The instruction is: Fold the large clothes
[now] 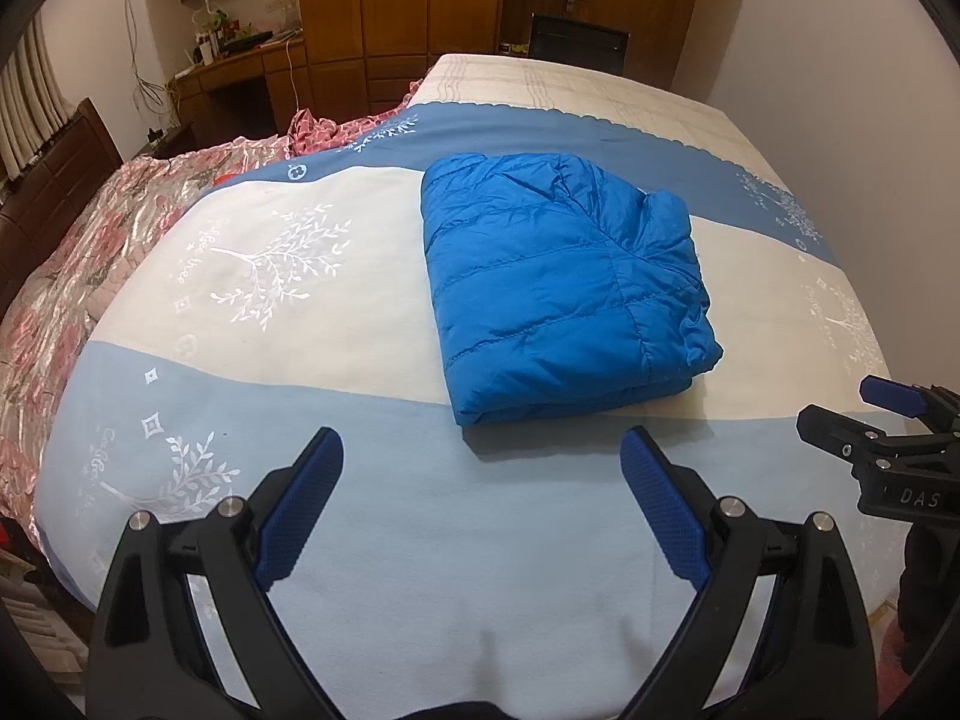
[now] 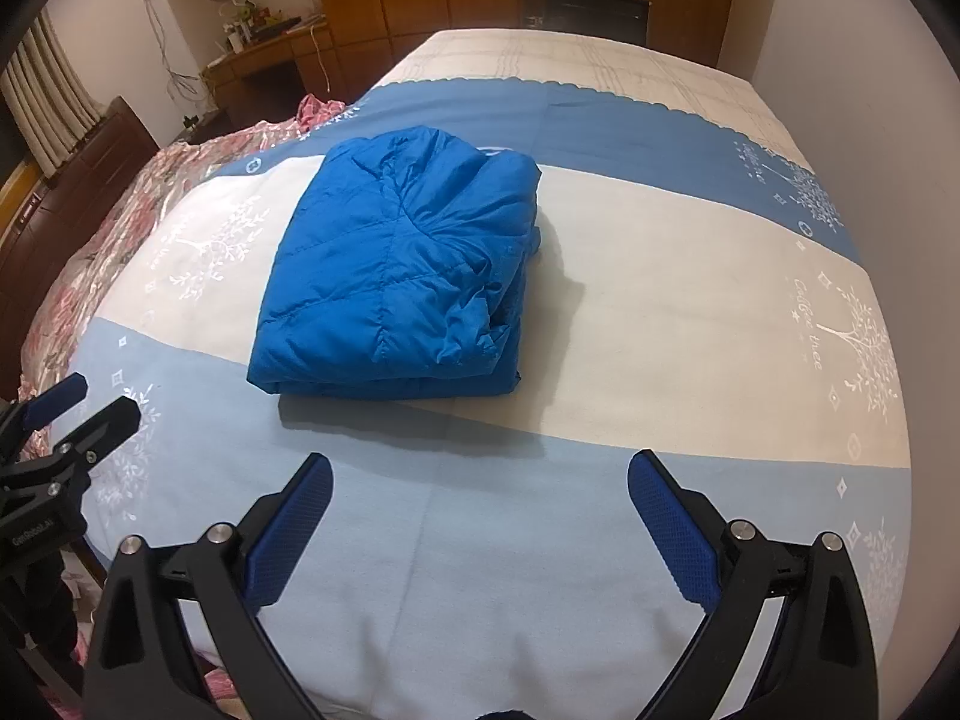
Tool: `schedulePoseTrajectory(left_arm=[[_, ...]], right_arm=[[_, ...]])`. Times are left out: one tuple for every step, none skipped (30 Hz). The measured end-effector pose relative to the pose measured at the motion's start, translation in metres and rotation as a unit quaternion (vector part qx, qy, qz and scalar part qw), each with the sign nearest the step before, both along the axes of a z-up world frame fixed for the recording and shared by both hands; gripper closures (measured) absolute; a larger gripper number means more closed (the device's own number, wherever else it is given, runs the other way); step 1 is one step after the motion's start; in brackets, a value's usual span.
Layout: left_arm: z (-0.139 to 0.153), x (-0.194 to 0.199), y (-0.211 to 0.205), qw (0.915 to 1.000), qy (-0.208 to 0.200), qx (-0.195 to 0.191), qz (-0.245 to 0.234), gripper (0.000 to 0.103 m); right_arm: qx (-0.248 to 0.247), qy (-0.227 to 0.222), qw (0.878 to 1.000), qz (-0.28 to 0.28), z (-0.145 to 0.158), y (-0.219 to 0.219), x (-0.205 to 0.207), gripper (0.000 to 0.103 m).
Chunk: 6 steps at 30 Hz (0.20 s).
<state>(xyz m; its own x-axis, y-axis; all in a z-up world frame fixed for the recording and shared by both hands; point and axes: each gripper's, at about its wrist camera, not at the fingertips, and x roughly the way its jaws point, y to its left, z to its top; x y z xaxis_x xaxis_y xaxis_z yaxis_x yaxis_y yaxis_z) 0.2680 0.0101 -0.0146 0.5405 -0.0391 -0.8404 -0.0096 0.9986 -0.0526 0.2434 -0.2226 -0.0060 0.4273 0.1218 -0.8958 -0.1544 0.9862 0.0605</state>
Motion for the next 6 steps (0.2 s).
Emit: schedulePoseTrajectory(left_arm=[[0.0001,-0.0001,-0.0001,1.0000,0.000,-0.001,0.000,0.010],[0.0000,0.0000,0.0000,1.0000,0.001,-0.002,0.000,0.010],[0.0001,0.0004,0.0004,1.0000,0.002,-0.002,-0.001,0.010],[0.0003,0.0004,0.0007,1.0000,0.002,-0.002,-0.001,0.010],[0.0003,0.0002,0.0007,1.0000,0.002,-0.002,-0.001,0.010],[0.0003,0.0001,0.0004,1.0000,0.001,-0.002,-0.001,0.010]], right_arm=[[0.000,0.000,1.000,-0.001,0.0000,-0.0001,0.0000,0.004],[0.000,0.000,1.000,-0.001,-0.0001,-0.0001,-0.0003,0.004],[0.000,0.000,1.000,-0.001,-0.0001,-0.0001,-0.0002,0.004],[0.000,0.000,1.000,-0.001,0.0000,-0.0001,-0.0001,0.004],[0.000,0.000,1.000,-0.001,-0.0002,-0.0002,-0.0001,0.004],[0.000,0.000,1.000,-0.001,-0.0003,-0.0002,-0.0001,0.004]])
